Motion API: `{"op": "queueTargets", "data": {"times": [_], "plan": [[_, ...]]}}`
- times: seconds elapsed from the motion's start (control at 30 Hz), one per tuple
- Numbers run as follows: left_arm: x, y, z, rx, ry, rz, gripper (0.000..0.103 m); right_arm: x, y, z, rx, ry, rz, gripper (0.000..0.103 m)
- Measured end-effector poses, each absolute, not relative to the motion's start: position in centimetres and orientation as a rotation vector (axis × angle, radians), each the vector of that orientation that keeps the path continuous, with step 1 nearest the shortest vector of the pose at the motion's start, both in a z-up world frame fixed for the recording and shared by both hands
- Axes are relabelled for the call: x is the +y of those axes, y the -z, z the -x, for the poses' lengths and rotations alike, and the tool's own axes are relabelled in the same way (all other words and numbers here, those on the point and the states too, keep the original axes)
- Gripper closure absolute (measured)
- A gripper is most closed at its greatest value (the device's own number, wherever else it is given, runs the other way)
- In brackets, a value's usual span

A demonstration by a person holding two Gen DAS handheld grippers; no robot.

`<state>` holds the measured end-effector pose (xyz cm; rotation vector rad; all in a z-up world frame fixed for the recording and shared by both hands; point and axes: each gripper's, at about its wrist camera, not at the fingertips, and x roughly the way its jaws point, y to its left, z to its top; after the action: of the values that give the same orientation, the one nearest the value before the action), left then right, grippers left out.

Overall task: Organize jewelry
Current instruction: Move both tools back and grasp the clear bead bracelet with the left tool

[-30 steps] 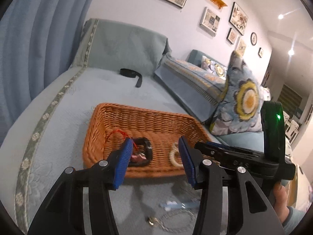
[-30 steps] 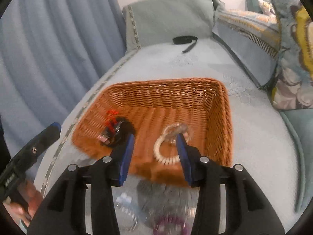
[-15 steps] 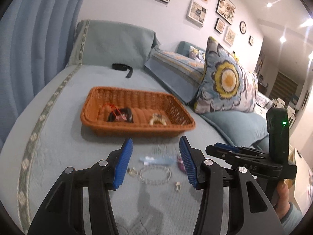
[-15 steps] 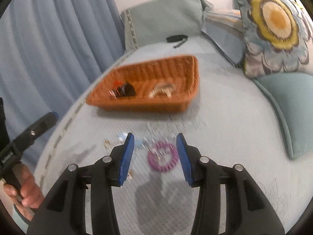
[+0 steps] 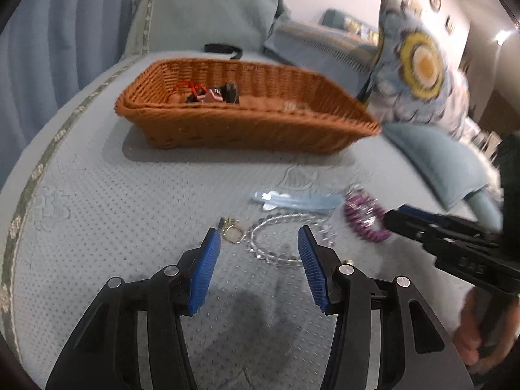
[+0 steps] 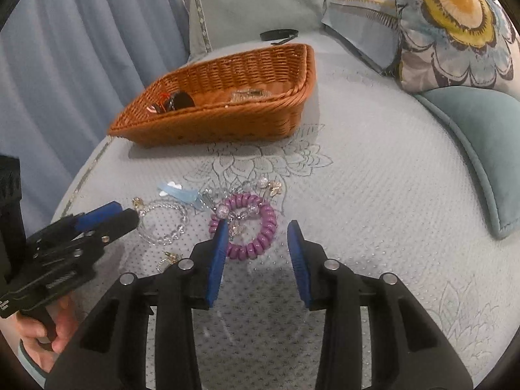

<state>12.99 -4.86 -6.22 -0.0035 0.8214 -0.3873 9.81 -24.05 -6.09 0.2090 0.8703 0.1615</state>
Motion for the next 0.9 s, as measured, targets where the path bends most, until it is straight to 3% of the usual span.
{"op": "queueTargets", "data": {"times": [0.27, 0.37, 0.63, 0.9], "plan": [[-6.3, 7.3, -14.0, 0.864, 0.304, -0.101, 0.058, -22.6, 6.7, -10.7, 0.889, -0.152, -0.144, 0.071], [-6.5, 7.3, -13.8, 0.860, 0.289, -0.118, 0.063, -22.9, 6.8, -10.9, 0.901, -0.156, -0.157, 0.083], [-5.7, 7.0, -12.5, 0.868, 0.289, -0.155, 0.090, -22.9, 6.8, -10.0, 0.971, -0.193, -0.128, 0.089], [-4.5, 6.8, -9.3, 0.907, 0.340, -0.157, 0.090, -22.8, 6.4, -8.1, 1.051, -0.234, -0.086, 0.088]]}}
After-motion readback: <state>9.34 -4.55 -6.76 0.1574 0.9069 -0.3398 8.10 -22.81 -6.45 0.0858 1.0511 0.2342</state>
